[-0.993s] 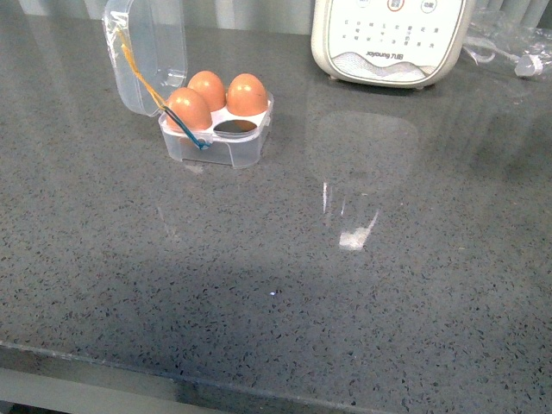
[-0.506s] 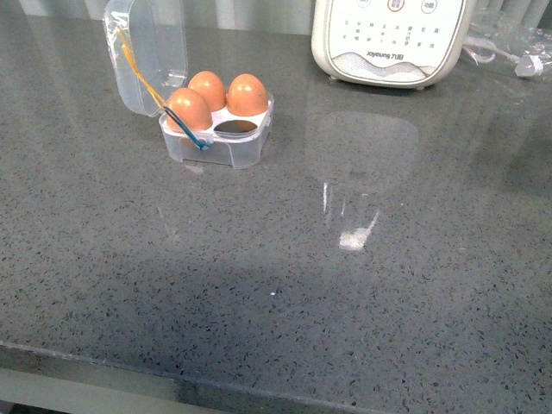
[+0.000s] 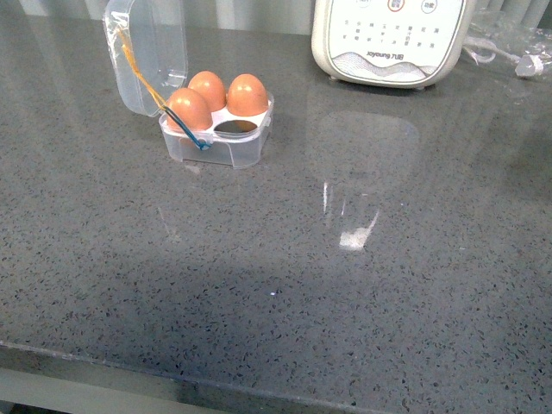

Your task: Put egg into box

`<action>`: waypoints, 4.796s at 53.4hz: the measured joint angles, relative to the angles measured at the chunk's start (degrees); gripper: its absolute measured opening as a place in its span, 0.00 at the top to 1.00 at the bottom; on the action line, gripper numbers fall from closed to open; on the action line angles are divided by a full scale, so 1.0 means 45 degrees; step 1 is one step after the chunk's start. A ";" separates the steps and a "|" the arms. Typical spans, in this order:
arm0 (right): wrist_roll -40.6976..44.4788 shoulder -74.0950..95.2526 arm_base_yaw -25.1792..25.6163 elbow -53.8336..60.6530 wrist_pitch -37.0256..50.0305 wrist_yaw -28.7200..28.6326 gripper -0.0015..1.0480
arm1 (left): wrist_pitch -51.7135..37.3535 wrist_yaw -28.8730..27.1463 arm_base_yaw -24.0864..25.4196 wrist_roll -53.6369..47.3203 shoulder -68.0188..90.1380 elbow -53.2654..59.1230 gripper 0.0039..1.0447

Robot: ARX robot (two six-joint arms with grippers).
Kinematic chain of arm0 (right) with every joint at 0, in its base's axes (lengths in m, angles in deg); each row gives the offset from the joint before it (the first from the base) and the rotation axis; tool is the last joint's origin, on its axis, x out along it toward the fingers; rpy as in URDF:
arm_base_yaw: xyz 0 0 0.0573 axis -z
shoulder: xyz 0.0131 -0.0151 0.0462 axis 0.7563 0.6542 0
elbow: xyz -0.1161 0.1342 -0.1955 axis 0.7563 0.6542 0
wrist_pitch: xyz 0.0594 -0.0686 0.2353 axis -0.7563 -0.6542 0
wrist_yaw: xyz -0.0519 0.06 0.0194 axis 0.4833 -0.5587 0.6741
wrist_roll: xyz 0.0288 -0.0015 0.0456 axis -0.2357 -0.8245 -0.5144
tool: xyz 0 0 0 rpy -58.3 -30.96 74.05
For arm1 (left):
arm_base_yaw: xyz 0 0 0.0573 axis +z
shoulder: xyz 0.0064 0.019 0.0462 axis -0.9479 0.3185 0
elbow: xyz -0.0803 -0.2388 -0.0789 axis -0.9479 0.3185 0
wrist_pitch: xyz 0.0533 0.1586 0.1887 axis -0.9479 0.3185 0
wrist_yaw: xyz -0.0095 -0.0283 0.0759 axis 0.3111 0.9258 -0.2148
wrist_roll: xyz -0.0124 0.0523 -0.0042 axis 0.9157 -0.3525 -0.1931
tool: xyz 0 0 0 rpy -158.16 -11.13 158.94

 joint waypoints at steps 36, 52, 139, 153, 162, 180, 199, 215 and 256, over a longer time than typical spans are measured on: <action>-0.0359 0.1030 0.0233 0.0010 0.0724 -0.0170 0.20 | 0.0000 0.0000 0.0000 0.0000 0.0000 0.0000 0.06; -0.0389 0.1010 0.0199 0.0010 0.0758 -0.0165 0.55 | 0.0000 0.0000 0.0000 0.0000 0.0000 0.0000 0.06; 0.0034 0.3657 -0.8850 -0.6023 -0.2278 -0.0418 0.59 | 0.0000 0.0000 0.0000 0.0000 0.0000 0.0000 0.06; 0.0039 0.4226 -0.8864 -0.6421 -0.2492 -0.0427 0.59 | 0.0000 0.0000 0.0000 0.0000 0.0000 0.0000 0.06; 0.0029 0.4420 -0.8913 -0.6489 -0.2511 -0.0481 0.59 | 0.0000 0.0000 0.0000 0.0000 0.0000 0.0000 0.06; -0.0068 0.4697 -0.8995 -0.6839 -0.2511 -0.0510 0.59 | 0.0000 0.0000 0.0000 0.0000 0.0000 0.0000 0.06; -0.0068 0.4906 -0.9151 -0.6970 -0.2540 -0.0505 0.45 | 0.0000 0.0000 0.0000 0.0000 0.0000 0.0000 0.06; -0.0010 0.4906 -0.9160 -0.6989 -0.2516 -0.0316 0.07 | 0.0000 0.0000 0.0000 0.0000 0.0000 0.0000 0.06; -0.1365 -0.2307 -0.6105 -0.1200 -0.1379 0.2837 0.07 | 0.0000 0.0000 0.0000 0.0000 0.0000 0.0000 0.06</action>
